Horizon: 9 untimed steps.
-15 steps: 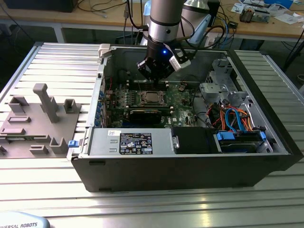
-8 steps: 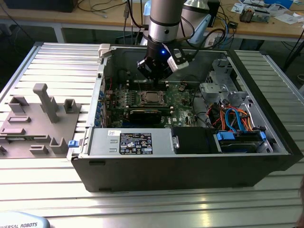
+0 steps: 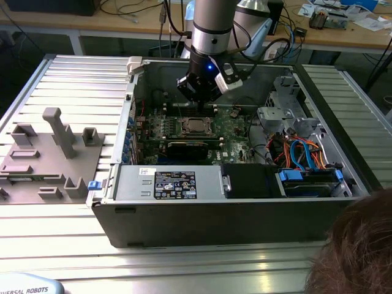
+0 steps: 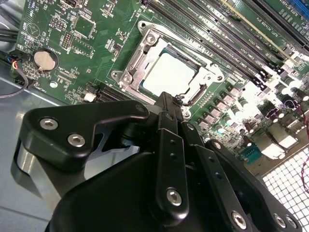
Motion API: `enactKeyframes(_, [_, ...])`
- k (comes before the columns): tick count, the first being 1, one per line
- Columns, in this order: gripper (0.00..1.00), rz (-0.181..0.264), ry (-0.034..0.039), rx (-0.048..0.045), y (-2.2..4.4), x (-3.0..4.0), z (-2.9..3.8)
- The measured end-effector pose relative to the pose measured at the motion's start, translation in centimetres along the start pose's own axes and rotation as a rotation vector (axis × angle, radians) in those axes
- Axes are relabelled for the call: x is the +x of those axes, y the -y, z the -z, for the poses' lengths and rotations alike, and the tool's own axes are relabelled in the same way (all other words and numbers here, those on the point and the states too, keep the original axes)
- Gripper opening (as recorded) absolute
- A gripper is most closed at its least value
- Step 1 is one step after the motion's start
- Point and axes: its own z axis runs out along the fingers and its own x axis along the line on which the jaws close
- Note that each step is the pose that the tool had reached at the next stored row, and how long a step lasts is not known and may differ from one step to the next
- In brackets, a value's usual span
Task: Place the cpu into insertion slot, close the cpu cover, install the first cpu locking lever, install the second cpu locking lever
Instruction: 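Install the first cpu locking lever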
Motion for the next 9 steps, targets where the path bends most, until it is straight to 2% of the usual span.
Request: enactKeyframes(9, [0.11,0.000,-0.0001,0.0002,-0.02,0.01,0.34])
